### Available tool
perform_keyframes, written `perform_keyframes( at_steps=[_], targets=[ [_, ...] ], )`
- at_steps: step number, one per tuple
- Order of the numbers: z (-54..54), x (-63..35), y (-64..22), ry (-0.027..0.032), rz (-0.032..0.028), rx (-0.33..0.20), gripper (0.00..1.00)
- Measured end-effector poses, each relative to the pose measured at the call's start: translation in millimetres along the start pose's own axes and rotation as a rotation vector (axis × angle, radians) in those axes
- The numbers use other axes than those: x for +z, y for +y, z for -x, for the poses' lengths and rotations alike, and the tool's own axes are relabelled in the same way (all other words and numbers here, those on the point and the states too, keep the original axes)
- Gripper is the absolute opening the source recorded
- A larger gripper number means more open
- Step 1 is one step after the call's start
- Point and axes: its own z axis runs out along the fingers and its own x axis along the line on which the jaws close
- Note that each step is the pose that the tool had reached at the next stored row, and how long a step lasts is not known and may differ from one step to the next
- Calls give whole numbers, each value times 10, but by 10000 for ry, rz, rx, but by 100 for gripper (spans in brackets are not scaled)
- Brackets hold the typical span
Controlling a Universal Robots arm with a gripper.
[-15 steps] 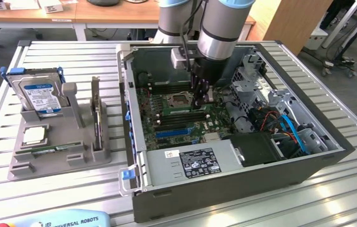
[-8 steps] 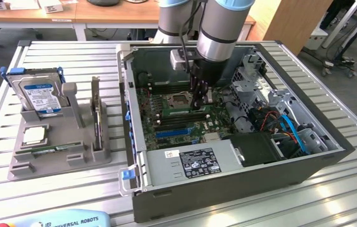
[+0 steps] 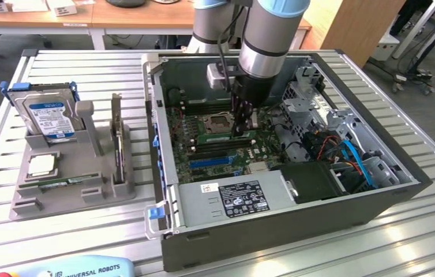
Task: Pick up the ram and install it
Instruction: 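Insert the ram into the slot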
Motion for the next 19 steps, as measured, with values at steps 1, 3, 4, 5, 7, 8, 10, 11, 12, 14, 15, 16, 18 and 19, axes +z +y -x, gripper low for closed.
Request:
perform_keyframes(
  at_steps=[1,3,4,5,7,8,10,11,12,14,15,16,18,19],
  targets=[
    [-1,2,0,4,1,0,12],
    [-1,3,0,3,1,0,12],
    [0,3,0,2,0,0,12],
    [0,3,0,2,1,1,12],
    [-5,5,-3,-3,-2,0,12],
    [-12,4,-3,-1,-1,0,12],
    [-25,3,-5,1,1,0,12],
    [-28,3,-4,0,0,1,12],
    [-28,5,-4,1,0,2,12],
    [-29,18,-5,1,0,1,12],
    [-30,20,-5,3,1,0,12],
    [-30,22,-5,4,2,0,12],
    [-29,23,-5,4,1,0,12],
    [-29,24,-5,2,0,0,12]
  ],
)
